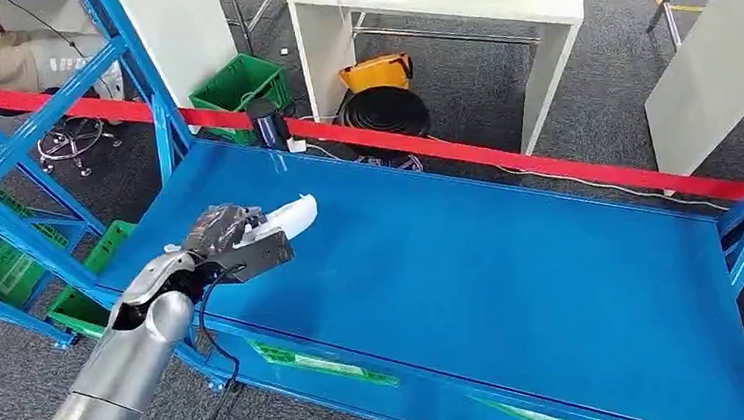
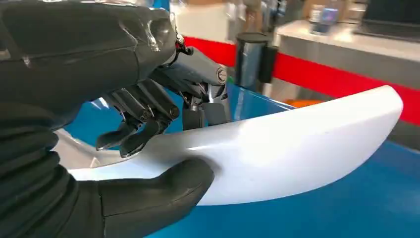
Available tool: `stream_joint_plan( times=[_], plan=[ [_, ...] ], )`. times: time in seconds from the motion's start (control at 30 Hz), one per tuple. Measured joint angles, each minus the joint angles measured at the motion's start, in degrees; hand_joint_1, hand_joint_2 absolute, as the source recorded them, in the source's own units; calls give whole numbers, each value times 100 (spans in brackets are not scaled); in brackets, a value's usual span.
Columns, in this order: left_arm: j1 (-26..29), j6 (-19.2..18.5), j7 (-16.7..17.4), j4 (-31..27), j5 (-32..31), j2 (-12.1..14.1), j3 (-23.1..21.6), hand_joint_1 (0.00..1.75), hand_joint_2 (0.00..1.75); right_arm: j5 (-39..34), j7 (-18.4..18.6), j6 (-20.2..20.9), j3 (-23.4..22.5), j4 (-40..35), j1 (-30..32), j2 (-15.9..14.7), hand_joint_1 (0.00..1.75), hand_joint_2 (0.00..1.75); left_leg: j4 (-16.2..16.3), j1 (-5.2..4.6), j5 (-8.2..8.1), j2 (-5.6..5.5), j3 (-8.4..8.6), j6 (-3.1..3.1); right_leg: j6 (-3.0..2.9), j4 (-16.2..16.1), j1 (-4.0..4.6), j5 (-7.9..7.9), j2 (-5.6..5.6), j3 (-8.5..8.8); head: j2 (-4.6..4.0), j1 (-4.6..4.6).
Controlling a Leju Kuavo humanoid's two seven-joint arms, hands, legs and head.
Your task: Take the parts from the cabinet and place them on the table.
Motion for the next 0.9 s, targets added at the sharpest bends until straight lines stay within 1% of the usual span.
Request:
stream_joint_plan(
  times=[0.07, 0.1, 0.13, 0.17, 0.2, 0.23, 0.27, 0.3, 0.33, 0.37, 0.4, 0.43, 0.47, 0.5, 0.57, 0.6, 0.63, 0.77, 0.8, 0.83, 0.87, 0.9],
  plan=[
    [61, -243, -284, -116, 645, -18, 53, 175, 175, 2, 0, 4, 0, 0, 14, 0, 0, 0, 2, -30, 3, -4, -33, 30, 68, -21, -24, 19, 2, -21, 0, -2],
    [131, -412, -455, -212, 1057, -22, 98, 175, 175, 0, 0, 9, 0, 2, 20, 4, 0, 0, -22, -36, 21, -4, -28, 62, 113, -39, -25, 34, 2, -9, 0, -7],
    [236, -590, -562, -444, 1647, -50, 149, 175, 175, -9, 0, 13, -2, 2, 33, 4, 0, 0, -140, 25, 84, 6, 56, 120, 131, 0, -8, -4, -5, -49, 0, -7],
    [311, -662, -542, -632, 1972, -79, 155, 175, 175, -13, -2, 15, -2, 4, 53, -9, 0, 0, -160, 9, 106, 9, 69, 150, 124, 147, -5, -99, -17, -112, 0, 11],
    [372, -712, -474, -818, 2162, -120, 144, 175, 175, -20, -4, 17, -2, 7, 53, -9, 0, 0, -155, 11, 118, 3, 63, 174, 85, 489, -12, -284, -15, -266, 0, 22],
    [455, -725, -402, -973, 2244, -133, 129, 175, 175, -20, -4, 24, -2, 9, 49, -9, 0, 0, -153, -1, 118, 5, 60, 175, 52, 1028, -13, -505, -15, -508, 0, 28],
    [520, -754, -356, -1079, 2279, -142, 120, 175, 175, -20, -11, 33, -2, 11, 49, -9, 0, 0, -152, -13, 115, 7, 57, 178, 42, 1503, -13, -660, -16, -736, 0, 22],
    [577, -756, -341, -1141, 2296, -142, 107, 175, 175, -20, -24, 37, -2, 11, 56, -9, 0, 0, -149, -20, 113, 10, 57, 181, 62, 1829, -12, -734, -16, -897, 0, 24],
    [623, -758, -327, -1202, 2353, -140, 105, 175, 175, -22, -28, 42, -2, 11, 71, -13, 0, 0, -148, -20, 112, 9, 58, 180, 100, 1859, -13, -704, -17, -929, 0, 20],
    [653, -778, -334, -1257, 2463, -140, 107, 175, 175, -22, -28, 48, -2, 11, 83, -18, 0, 0, -142, -19, 110, 1, 59, 177, 161, 1601, -14, -573, -18, -815, 0, 24],
    [690, -852, -360, -1322, 2709, -140, 109, 175, 175, -24, -33, 55, -4, 11, 86, -24, 0, 0, -129, -15, 102, -11, 59, 168, 228, 1070, -18, -353, -19, -561, 0, 26],
    [745, -918, -385, -1384, 2973, -144, 111, 175, 175, -24, -37, 55, -4, 11, 78, -31, 0, 0, -103, -14, 87, -22, 60, 151, 271, 464, -25, -134, -26, -259, 0, 26],
    [822, -975, -422, -1489, 3343, -149, 111, 175, 175, -31, -39, 61, -7, 11, 73, -35, 0, 0, -69, -21, 62, -23, 50, 118, 245, -13, -28, -36, -39, -46, 0, 26],
    [906, -975, -446, -1594, 3587, -153, 109, 175, 175, -39, -39, 61, -7, 13, 73, -33, 0, 0, -40, -68, 29, -27, 32, 81, 175, -8, -4, -19, -26, -4, 0, 22],
    [1101, -872, -485, -1841, 3908, -155, 92, 175, 175, -57, -44, 63, -11, 24, 83, -24, 0, 0, -39, -57, 36, -18, 31, 65, 111, 6, 12, -9, -20, -21, 0, 15],
    [1181, -808, -500, -1954, 3982, -153, 76, 175, 175, -63, -44, 68, -13, 39, 99, -22, 0, 0, -43, -48, 39, -14, 33, 55, 89, 8, 25, -5, -16, -24, 0, 17],
    [1249, -771, -513, -2053, 4047, -149, 63, 175, 175, -66, -44, 74, -15, 42, 113, -7, 0, 0, -18, -46, 11, -19, 28, 25, 56, -19, -40, 14, -16, -14, 0, 17],
    [1266, -765, -518, -2075, 4063, -149, 61, 175, 175, -68, -44, 77, -15, 42, 117, 0, 0, 0, -12, -41, 0, -18, 22, 18, 54, -21, -52, 15, -16, -11, 0, 17],
    [1324, -734, -541, -2180, 4158, -140, 52, 175, 175, -70, -46, 83, -17, 46, 128, 2, 0, 0, 40, -28, -59, -19, -31, -11, 39, -22, -53, 20, -13, -6, 0, 16],
    [1382, -688, -599, -2304, 4282, -135, 41, 175, 175, -70, -50, 85, -22, 48, 134, -2, 0, 0, 266, -19, -234, -13, -116, -49, 4, -21, -54, 8, -15, -5, 0, -15],
    [1490, -574, -704, -2510, 4439, -125, 24, 175, 175, -70, -57, 114, -24, 59, 138, 2, 0, 0, 1078, 18, -653, -8, -480, -103, -21, -18, -44, 12, -15, -13, 0, -9],
    [1667, -433, -808, -2797, 4449, -96, -7, 175, 175, -70, -66, 118, -24, 70, 148, 9, 0, 0, 1884, 38, -863, -4, -855, -131, -21, -16, -33, 11, -14, -11, 0, -13]
  ],
)
